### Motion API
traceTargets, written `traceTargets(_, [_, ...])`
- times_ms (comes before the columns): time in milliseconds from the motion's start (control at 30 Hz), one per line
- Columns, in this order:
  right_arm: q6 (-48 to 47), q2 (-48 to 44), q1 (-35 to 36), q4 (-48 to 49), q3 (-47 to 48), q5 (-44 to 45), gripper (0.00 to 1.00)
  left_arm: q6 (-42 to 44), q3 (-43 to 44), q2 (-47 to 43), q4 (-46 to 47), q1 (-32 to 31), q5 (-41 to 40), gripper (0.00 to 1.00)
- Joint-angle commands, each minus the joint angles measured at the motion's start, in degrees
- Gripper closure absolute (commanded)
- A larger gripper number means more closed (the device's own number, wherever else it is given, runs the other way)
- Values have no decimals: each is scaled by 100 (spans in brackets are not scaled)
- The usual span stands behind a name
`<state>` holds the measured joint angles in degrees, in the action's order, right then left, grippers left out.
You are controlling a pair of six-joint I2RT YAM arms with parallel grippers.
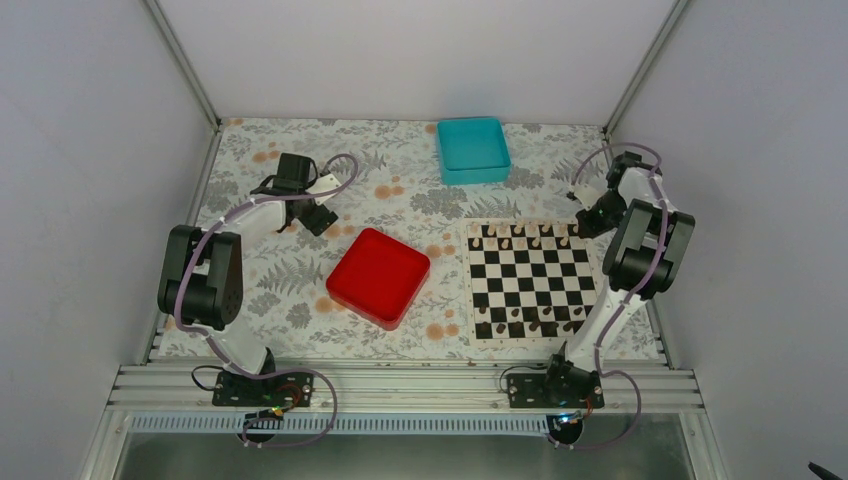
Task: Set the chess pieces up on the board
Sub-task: Place the chess piece on the chessboard.
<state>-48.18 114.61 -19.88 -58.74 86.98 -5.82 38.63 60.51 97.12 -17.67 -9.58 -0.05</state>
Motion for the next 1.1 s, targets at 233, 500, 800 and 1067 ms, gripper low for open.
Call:
traceTargets(233, [-8, 218, -78, 247, -183, -100, 90, 65, 109, -23, -84, 18, 132, 0])
traceTargets(500, [-13, 201, -87, 215, -206, -99, 86, 89, 142, 42, -128, 15, 91, 0])
traceTargets(800, [67, -545, -91, -134, -18, 46, 56, 39, 231, 151, -132, 16, 115, 0])
traceTargets(1067, [82, -1961, 371, -937, 758, -99, 14, -51, 648, 130, -412, 16, 245, 0])
